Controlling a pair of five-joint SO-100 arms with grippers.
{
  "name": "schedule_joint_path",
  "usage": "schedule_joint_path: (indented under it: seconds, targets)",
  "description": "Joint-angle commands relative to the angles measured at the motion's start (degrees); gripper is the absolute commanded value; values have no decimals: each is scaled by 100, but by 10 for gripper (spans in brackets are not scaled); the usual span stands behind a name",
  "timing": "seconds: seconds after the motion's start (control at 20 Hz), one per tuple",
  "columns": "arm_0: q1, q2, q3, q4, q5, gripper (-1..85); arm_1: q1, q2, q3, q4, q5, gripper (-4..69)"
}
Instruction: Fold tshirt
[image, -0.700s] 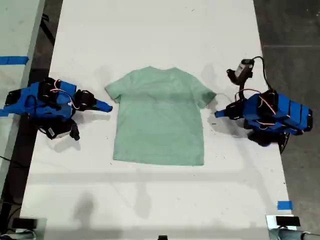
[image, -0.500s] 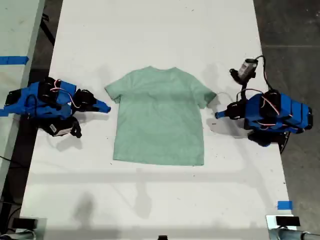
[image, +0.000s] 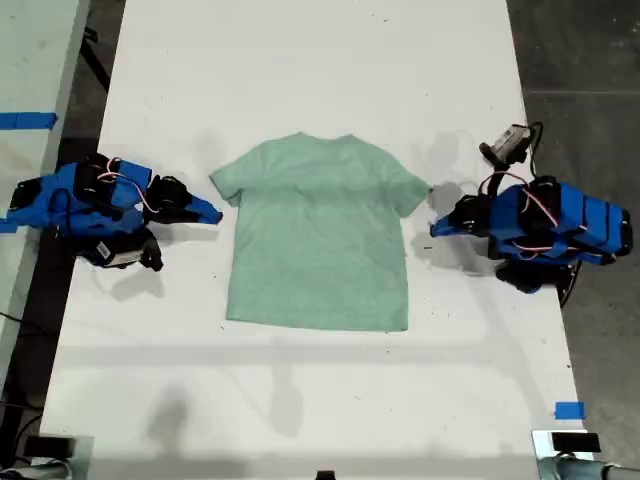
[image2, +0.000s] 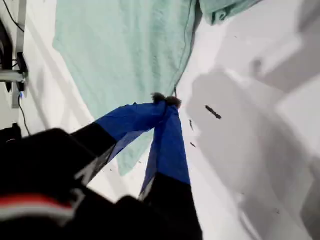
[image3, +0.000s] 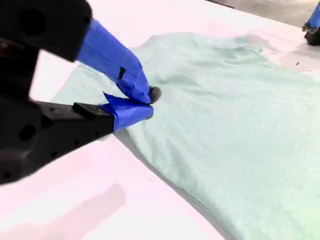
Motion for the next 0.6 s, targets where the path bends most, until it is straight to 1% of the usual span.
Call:
schedule_joint_path:
  seconds: [0.0, 0.1, 0.25, 0.45, 0.5, 0.55]
  targets:
    - [-202, -2364, -1503, -598, 439, 1, 105, -1854, -1380, -563, -483, -9]
    - [-519, -3911, -2760, -439, 1072, 1, 369, -3278, -2479, -554, -1011, -9]
    - [-1020, -5168, -4043, 18, 1846, 1, 773, -4491, -3806, -281, -1705, -4]
    - [-2074, -5537, -4693, 773, 2769, 3, 1564, -5730, -5309, 598, -2584, 40]
    - [-2355, -5537, -4729, 967, 2962, 23, 1758, -5941, -5546, 694, -2848, 46]
    - [-2619, -5528, -4737, 1116, 3164, 62, 1960, -6108, -5687, 712, -3094, 74]
